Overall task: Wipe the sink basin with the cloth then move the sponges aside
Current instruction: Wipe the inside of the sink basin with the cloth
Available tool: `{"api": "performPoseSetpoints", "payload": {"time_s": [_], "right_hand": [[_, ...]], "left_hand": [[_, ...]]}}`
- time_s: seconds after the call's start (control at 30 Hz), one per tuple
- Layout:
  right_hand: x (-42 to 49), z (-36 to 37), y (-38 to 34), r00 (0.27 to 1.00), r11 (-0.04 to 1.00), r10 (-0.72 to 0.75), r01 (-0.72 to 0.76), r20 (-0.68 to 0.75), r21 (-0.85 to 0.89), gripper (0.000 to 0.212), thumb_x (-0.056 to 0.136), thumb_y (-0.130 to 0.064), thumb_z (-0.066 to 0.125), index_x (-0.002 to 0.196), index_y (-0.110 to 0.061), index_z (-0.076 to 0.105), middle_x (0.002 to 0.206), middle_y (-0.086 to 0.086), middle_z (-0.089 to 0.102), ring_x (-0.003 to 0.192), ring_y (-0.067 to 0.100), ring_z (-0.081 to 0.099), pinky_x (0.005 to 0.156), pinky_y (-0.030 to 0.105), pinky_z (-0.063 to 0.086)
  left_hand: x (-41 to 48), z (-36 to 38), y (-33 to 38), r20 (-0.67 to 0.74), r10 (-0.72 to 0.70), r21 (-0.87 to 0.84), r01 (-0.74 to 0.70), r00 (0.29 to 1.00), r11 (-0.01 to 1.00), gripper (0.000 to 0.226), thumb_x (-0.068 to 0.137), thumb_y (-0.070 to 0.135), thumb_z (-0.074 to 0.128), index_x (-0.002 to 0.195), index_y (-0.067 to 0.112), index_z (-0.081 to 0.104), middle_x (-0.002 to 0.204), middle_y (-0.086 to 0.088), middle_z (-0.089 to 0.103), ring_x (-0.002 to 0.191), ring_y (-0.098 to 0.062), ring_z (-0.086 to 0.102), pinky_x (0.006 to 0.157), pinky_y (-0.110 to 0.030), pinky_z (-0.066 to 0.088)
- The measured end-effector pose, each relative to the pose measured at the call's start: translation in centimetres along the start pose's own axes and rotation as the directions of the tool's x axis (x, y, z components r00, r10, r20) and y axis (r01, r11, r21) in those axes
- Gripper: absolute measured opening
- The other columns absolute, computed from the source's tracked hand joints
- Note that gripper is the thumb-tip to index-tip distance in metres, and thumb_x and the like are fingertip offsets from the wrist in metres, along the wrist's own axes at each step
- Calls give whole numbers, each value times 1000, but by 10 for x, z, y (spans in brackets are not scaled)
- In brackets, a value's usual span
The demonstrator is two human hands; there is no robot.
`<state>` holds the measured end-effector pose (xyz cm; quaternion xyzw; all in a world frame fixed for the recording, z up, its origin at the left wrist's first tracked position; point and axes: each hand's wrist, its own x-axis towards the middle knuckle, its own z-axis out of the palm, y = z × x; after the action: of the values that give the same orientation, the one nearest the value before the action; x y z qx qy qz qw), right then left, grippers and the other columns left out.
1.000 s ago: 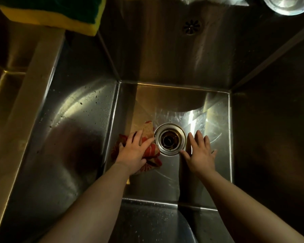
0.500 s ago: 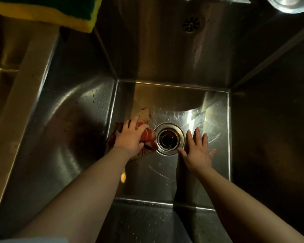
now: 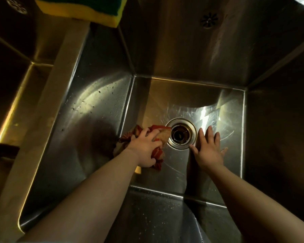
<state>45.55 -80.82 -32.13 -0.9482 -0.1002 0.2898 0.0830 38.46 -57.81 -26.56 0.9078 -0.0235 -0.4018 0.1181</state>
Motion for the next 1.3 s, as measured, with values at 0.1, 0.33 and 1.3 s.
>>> {"api": "performPoseSetpoints", "payload": {"time_s": [0.1, 0.33, 1.3], "right_hand": [[-5, 2, 1, 1000, 1000, -9, 9, 1, -17, 72, 92, -58, 36, 148, -32, -1, 156, -4, -21, 142, 27, -20, 107, 67, 4], [-8, 2, 3, 1000, 999, -15, 15, -1, -32, 71, 93, -58, 34, 148, -32, -2, 156, -3, -21, 143, 26, -19, 109, 65, 6], [-56, 7, 43, 942, 924, -268, 310, 203, -222, 76, 93, -53, 37, 148, -26, -9, 156, -1, -22, 142, 26, -20, 116, 51, 6]], "left_hand": [[-2, 3, -1, -17, -14, 4, 14, 1000, 1000, 59, 80, 21, 63, 130, 42, 37, 155, 10, -8, 141, -28, -11, 107, -67, 14], [3, 2, 8, -78, -108, -93, 101, 991, 991, 61, 79, 5, 64, 124, 42, 46, 157, 8, -1, 143, -27, -6, 107, -67, 18], [-13, 10, 5, 103, 139, 130, -152, 985, 980, 59, 77, 10, 68, 122, 40, 45, 153, 12, 2, 141, -33, -4, 105, -66, 24]]}}
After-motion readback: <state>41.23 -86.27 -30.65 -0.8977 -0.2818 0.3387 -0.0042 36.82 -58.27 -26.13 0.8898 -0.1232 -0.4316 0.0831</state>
